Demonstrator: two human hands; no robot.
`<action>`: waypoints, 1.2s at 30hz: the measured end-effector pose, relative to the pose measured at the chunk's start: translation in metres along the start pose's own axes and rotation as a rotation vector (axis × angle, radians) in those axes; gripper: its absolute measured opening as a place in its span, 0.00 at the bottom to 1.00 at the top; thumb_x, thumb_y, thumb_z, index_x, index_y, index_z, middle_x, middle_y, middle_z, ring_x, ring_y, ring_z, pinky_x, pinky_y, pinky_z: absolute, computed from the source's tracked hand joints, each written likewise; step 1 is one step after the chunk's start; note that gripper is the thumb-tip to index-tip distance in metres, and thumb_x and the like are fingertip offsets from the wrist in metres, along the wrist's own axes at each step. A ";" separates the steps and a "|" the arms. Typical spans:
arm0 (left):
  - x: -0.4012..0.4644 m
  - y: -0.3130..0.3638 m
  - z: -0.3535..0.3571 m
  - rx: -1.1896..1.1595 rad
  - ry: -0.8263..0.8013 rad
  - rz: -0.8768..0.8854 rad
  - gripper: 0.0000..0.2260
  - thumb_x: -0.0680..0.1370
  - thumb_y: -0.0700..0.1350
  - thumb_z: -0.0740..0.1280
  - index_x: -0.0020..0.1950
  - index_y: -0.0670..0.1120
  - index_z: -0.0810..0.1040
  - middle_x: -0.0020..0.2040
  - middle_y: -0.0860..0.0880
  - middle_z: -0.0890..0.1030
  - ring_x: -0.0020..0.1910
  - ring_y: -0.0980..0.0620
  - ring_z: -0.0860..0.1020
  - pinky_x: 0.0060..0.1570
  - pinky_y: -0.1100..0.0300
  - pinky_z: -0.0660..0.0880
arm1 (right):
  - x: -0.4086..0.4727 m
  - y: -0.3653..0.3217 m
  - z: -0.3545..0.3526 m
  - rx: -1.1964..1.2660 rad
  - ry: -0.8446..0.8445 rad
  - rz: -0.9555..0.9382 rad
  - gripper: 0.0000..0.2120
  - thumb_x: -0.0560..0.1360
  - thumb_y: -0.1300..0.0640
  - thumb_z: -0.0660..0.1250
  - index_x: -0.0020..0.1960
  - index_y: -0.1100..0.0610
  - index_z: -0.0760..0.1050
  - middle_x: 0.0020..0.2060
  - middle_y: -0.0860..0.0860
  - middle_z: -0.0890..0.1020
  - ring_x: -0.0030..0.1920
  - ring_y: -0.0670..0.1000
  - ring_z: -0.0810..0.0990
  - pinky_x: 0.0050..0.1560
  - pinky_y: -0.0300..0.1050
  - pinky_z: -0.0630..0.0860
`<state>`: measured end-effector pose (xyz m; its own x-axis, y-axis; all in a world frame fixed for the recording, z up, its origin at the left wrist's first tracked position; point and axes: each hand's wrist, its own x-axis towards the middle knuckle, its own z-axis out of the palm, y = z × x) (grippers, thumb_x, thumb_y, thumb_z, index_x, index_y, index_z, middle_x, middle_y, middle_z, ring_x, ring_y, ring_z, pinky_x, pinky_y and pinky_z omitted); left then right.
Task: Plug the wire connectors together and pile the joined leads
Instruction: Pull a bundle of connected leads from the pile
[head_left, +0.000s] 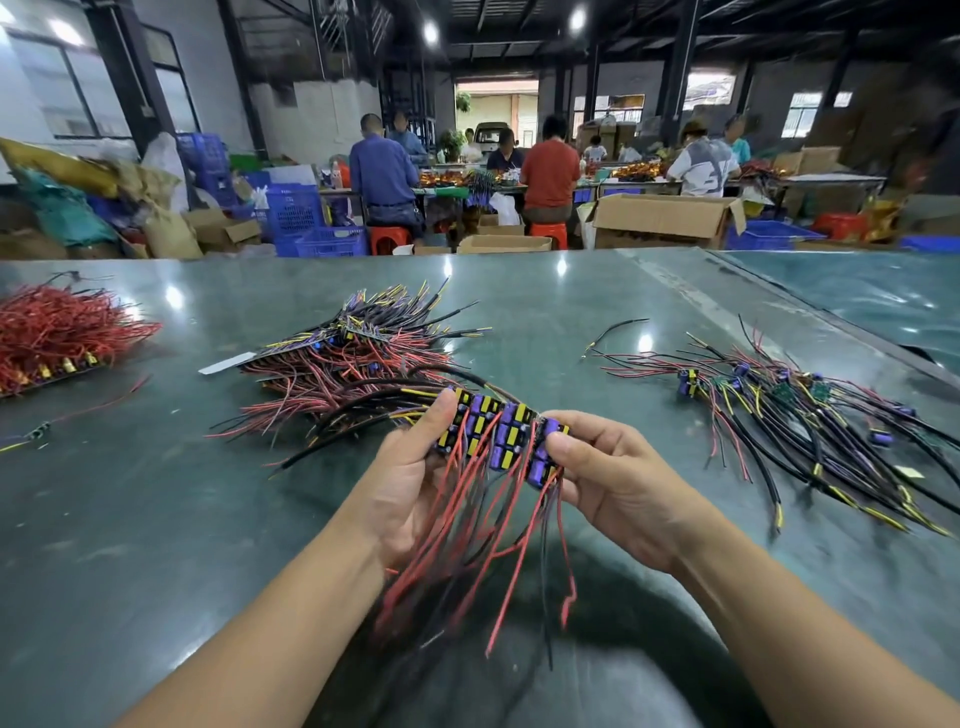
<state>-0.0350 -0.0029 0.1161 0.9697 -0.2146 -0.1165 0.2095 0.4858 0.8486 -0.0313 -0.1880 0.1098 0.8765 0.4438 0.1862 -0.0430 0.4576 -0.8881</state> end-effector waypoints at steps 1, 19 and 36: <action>0.001 0.001 0.000 -0.001 0.013 0.037 0.35 0.67 0.57 0.70 0.62 0.30 0.74 0.58 0.28 0.75 0.51 0.37 0.76 0.57 0.40 0.73 | 0.001 0.000 0.000 0.003 0.010 0.006 0.15 0.72 0.63 0.66 0.58 0.68 0.76 0.49 0.58 0.83 0.46 0.50 0.84 0.44 0.39 0.79; -0.001 0.012 -0.002 0.140 0.003 0.217 0.09 0.65 0.46 0.72 0.40 0.42 0.85 0.39 0.44 0.84 0.31 0.52 0.82 0.29 0.62 0.79 | -0.001 -0.002 -0.010 0.010 0.190 -0.038 0.08 0.68 0.62 0.68 0.47 0.58 0.81 0.39 0.55 0.83 0.36 0.50 0.82 0.40 0.42 0.80; 0.008 0.041 0.010 0.224 0.093 0.199 0.15 0.63 0.45 0.72 0.46 0.39 0.81 0.41 0.44 0.85 0.33 0.52 0.82 0.37 0.58 0.79 | 0.002 -0.007 -0.003 0.149 0.339 -0.136 0.08 0.68 0.62 0.66 0.48 0.62 0.75 0.34 0.55 0.79 0.35 0.51 0.81 0.37 0.44 0.80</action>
<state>-0.0195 0.0070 0.1550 0.9984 -0.0508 0.0250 -0.0081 0.3095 0.9509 -0.0280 -0.1930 0.1151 0.9866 0.1029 0.1269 0.0376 0.6125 -0.7895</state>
